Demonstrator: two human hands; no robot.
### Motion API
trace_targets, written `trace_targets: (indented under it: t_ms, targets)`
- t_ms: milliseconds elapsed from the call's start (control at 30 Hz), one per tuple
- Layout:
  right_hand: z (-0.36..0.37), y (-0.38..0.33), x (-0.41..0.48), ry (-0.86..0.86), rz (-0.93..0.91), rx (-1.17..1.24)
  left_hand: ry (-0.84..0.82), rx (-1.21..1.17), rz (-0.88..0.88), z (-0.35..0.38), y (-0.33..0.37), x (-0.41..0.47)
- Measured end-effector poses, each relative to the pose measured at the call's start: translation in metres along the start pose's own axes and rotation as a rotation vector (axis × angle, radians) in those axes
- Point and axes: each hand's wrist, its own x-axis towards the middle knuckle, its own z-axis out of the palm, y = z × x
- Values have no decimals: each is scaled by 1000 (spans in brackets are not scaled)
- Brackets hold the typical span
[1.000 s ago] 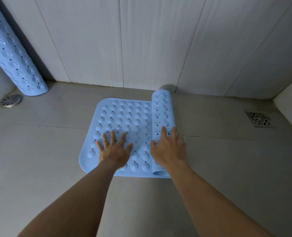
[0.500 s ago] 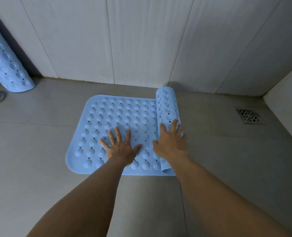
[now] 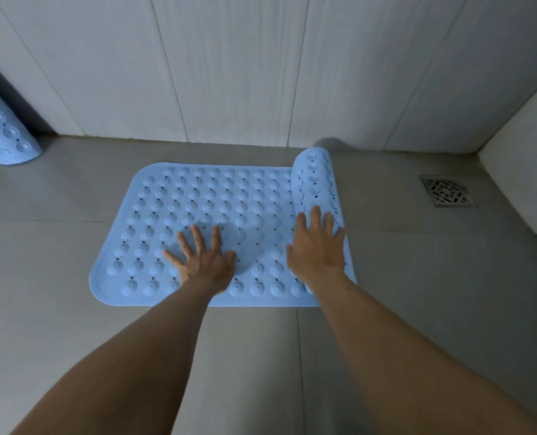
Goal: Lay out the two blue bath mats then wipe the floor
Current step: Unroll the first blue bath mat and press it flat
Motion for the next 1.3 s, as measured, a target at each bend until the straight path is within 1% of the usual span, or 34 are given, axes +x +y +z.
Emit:
trace_targets:
  t_ms: [133,233,333,400,500,600,667,833,1000,1167,1300]
  targets:
    - [6,25,-5,-122,-23,37,22,-88,-65,4,18,-8]
    - [13,39,-10,-148,-6,11,0,-51,-47,5,29,-13]
    - [17,48,-16,-157,20,-66,-3,-20,-56,7,33,-15]
    - [21,56,-18,-151,58,-80,13,-12,-54,8,38,-16]
    - [28,73,-19,-123,87,-38,29,-10,21,13,60,-21]
    - [36,90,-22,-93,62,-32,37,-43,47,22,88,-27]
    - [37,101,-24,-71,49,-49,41,-23,53,28,101,-29]
    - [33,119,-28,-14,40,-18,68,54,50,29,107,-31]
    - [32,130,-30,-37,11,123,90,30,183,36,127,-36]
    - [32,143,-30,18,-35,21,85,49,272,42,156,-42]
    - [30,150,-28,-6,-40,-57,71,78,334,41,167,-42]
